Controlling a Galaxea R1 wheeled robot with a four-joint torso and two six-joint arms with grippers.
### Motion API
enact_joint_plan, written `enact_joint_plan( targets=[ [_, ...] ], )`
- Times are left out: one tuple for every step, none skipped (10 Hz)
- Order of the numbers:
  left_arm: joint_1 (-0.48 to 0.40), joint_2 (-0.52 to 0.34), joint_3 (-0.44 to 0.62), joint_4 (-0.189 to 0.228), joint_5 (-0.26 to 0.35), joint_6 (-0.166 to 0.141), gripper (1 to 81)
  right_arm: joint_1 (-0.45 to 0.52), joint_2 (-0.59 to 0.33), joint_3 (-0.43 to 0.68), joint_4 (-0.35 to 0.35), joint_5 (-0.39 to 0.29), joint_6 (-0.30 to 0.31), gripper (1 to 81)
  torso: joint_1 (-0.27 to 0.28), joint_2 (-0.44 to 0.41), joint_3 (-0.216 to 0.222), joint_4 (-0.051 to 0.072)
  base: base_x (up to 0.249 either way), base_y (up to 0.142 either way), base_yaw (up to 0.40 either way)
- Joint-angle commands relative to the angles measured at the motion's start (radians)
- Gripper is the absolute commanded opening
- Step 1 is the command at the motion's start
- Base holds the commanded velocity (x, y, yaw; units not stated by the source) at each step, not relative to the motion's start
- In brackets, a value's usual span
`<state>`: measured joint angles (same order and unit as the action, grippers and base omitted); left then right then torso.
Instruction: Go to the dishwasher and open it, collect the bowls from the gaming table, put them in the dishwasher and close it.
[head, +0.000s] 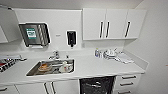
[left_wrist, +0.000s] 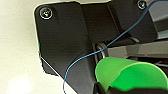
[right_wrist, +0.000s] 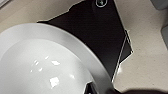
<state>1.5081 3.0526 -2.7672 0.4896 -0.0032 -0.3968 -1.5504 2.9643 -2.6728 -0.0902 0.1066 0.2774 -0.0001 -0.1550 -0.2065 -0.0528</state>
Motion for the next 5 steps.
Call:
enact_joint_plan(
  targets=[
    [-0.044, -0.001, 0.001, 0.0, 0.046, 0.0, 1.0, 0.048, -0.006, 0.002, -0.008, -0.044, -0.001, 1.0, 0.0, 0.0, 0.0, 0.0, 0.0, 0.0, 0.0],
    [-0.044, -0.001, 0.001, -0.002, 0.046, 0.0, 1.0, 0.048, -0.006, 0.002, -0.008, -0.044, -0.001, 1.0, 0.0, 0.0, 0.0, 0.0, 0.0, 0.0, 0.0],
    [-0.044, -0.003, 0.001, -0.003, 0.046, 0.0, 1.0, 0.048, -0.005, 0.002, -0.008, -0.044, -0.001, 1.0, 0.0, 0.0, 0.0, 0.0, 0.0, 0.0, 0.0],
    [-0.044, -0.003, 0.001, -0.003, 0.046, 0.0, 1.0, 0.048, -0.005, 0.002, -0.008, -0.044, -0.001, 1.0, 0.0, 0.0, 0.0, 0.0, 0.0, 0.0, 0.0],
    [-0.044, -0.003, 0.001, -0.003, 0.046, 0.0, 1.0, 0.046, -0.006, 0.002, -0.008, -0.044, -0.001, 1.0, 0.0, 0.0, 0.0, 0.0, 0.0, 0.0, 0.0]
  ],
)
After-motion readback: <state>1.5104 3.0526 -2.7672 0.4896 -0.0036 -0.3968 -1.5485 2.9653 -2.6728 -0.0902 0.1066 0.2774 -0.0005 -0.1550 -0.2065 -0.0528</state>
